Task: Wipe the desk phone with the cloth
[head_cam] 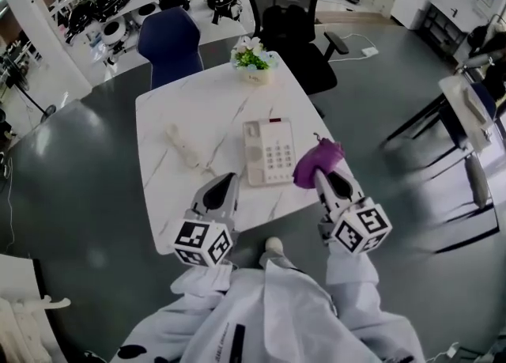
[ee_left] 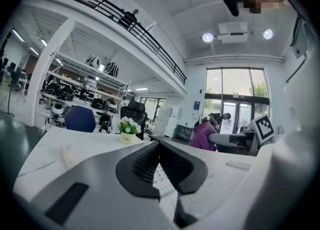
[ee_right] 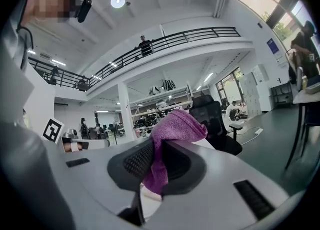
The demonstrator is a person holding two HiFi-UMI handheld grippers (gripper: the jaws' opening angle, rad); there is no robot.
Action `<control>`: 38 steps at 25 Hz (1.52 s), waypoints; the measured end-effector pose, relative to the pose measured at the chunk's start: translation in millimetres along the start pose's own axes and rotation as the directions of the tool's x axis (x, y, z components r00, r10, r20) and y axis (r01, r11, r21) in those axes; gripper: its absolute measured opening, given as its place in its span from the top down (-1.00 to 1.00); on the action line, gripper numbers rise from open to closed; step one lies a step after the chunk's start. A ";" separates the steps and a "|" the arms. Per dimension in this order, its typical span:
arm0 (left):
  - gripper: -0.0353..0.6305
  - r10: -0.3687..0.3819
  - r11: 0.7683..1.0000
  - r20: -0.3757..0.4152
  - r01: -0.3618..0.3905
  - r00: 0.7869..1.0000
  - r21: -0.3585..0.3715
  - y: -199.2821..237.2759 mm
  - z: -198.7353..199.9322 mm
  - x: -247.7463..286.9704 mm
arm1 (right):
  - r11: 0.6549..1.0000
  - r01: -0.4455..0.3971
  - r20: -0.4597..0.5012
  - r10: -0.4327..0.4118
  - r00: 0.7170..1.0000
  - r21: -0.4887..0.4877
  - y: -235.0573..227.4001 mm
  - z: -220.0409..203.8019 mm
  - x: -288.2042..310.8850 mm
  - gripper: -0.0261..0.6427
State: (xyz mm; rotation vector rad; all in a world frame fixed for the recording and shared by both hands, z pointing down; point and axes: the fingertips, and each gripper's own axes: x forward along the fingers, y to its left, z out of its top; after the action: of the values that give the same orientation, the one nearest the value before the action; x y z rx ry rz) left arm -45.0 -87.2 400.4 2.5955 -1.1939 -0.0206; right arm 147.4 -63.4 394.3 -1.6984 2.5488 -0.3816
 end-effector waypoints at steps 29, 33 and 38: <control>0.90 0.182 0.976 -0.130 -0.195 0.975 -0.094 67.4 -47.2 79.3 | 0.965 -0.192 -0.168 0.162 0.972 -0.180 -59.8 -18.8 165.4 0.84; 0.90 0.176 0.974 -0.153 -0.194 0.972 -0.114 81.2 -55.6 89.9 | 0.954 -0.191 -0.206 0.144 0.968 -0.231 -68.6 -27.8 194.4 0.84; 0.90 0.178 0.969 -0.169 -0.203 0.969 -0.140 93.5 -62.8 99.3 | 0.943 -0.194 -0.241 0.129 0.962 -0.270 -78.3 -32.2 220.7 0.84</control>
State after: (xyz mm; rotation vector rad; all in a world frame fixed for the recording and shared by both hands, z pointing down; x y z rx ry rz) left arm -40.9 -203.4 495.4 2.2924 -1.3228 0.1198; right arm 125.3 -288.2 463.8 -1.5879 3.0138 -0.2006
